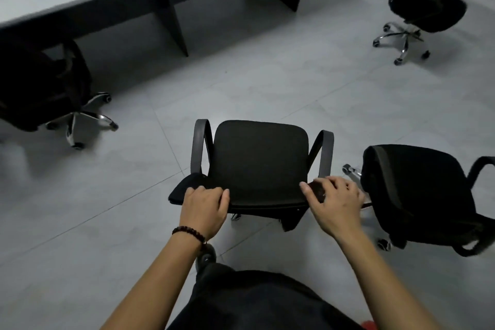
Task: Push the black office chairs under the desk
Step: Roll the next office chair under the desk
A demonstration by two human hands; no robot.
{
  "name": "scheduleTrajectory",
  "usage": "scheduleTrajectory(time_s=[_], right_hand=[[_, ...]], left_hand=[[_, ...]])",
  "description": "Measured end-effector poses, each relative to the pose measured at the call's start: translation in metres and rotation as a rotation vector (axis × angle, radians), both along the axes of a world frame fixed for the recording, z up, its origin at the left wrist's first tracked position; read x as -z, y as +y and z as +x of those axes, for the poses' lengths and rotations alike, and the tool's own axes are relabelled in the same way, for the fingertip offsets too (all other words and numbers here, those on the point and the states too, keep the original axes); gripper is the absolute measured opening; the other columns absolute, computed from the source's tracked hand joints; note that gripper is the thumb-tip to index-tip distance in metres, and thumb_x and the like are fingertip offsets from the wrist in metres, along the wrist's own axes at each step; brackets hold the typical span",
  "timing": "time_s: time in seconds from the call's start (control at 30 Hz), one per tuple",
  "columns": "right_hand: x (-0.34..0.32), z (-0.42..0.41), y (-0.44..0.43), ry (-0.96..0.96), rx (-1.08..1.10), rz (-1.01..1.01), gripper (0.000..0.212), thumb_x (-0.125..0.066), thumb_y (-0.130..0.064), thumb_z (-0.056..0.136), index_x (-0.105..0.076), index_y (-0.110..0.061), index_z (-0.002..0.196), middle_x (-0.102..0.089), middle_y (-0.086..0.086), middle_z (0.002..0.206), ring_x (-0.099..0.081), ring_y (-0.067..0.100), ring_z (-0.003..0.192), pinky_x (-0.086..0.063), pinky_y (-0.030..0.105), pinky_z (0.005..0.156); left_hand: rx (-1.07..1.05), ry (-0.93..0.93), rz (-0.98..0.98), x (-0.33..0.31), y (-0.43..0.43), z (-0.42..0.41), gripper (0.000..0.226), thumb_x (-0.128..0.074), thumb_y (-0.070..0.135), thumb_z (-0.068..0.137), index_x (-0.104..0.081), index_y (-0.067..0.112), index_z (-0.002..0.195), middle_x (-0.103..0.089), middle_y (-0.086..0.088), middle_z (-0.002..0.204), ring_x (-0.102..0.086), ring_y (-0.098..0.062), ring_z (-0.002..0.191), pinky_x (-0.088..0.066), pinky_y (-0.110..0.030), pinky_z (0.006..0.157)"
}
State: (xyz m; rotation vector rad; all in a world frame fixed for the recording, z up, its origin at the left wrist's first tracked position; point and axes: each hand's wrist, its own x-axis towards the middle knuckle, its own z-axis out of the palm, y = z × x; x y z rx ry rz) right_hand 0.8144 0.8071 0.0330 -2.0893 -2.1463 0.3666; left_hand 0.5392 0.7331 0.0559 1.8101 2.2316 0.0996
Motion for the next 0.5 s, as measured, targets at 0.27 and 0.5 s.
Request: scheduleTrajectory(time_s=[0.27,0.5], right_hand=[[-0.001,-0.035,0.024,0.126,-0.134,-0.021,0.071,-0.022,-0.078,0.085,-0.072,-0.033,0.106,-0.058,-0.002,0.123,-0.032,0.024,0.128,-0.024,0.047,0.104],[-0.008,-0.089,0.081,0.173,-0.203,0.073,0.061,-0.03,-0.072,0.088,-0.076,-0.032,0.094,-0.06,0.0,0.12,-0.03,0.025,0.131,-0.022,0.048,0.106]], left_hand=[[-0.163,-0.001,0.173,0.01,-0.022,-0.021,0.043,-0.027,0.037,0.095,-0.049,0.022,0.062,-0.048,0.009,0.057,-0.048,-0.016,0.059,-0.041,-0.041,0.073],[-0.227,0.138,0.157,0.015,0.002,-0.084,0.053,-0.023,0.059,0.093,-0.065,0.029,0.08,-0.066,0.011,0.09,-0.06,-0.015,0.096,-0.012,-0.052,0.11]])
